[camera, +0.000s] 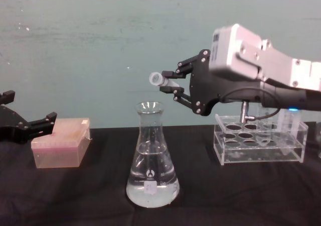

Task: Pour the liquid from the test tube into the beaker using one hand.

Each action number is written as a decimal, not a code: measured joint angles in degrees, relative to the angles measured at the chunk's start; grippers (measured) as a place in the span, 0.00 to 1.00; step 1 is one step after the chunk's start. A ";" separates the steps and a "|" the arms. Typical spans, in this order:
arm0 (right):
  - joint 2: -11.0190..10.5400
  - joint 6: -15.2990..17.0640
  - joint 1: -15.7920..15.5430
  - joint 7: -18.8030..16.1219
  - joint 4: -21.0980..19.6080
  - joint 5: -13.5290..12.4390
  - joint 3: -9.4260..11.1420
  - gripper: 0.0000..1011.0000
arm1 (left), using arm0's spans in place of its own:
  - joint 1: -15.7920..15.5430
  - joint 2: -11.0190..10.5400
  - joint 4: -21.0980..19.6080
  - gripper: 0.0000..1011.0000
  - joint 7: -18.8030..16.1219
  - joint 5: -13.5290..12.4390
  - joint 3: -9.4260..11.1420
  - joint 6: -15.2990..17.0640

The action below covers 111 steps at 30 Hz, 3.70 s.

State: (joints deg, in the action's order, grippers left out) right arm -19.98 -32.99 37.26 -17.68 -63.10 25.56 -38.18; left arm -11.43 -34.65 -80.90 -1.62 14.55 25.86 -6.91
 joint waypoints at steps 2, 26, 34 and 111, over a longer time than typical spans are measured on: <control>-0.03 -0.14 0.00 0.85 0.02 1.15 -0.21 0.19 | 0.00 0.00 0.00 0.99 0.00 0.00 0.00 0.00; -0.94 -1.59 0.07 10.34 -0.47 12.23 -2.86 0.19 | 0.00 0.00 0.00 0.99 0.00 0.00 0.00 0.00; -1.47 -1.97 0.47 12.16 -0.47 14.37 -3.68 0.19 | 0.00 0.00 0.00 0.99 0.00 0.00 0.00 0.00; -4.43 -0.60 5.54 29.87 1.77 30.37 -12.08 0.19 | 0.00 0.00 0.00 0.99 0.00 0.00 0.00 0.00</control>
State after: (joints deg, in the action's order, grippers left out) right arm -24.41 -33.58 42.81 12.19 -61.32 55.93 -50.26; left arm -11.43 -34.65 -80.90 -1.62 14.55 25.86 -6.91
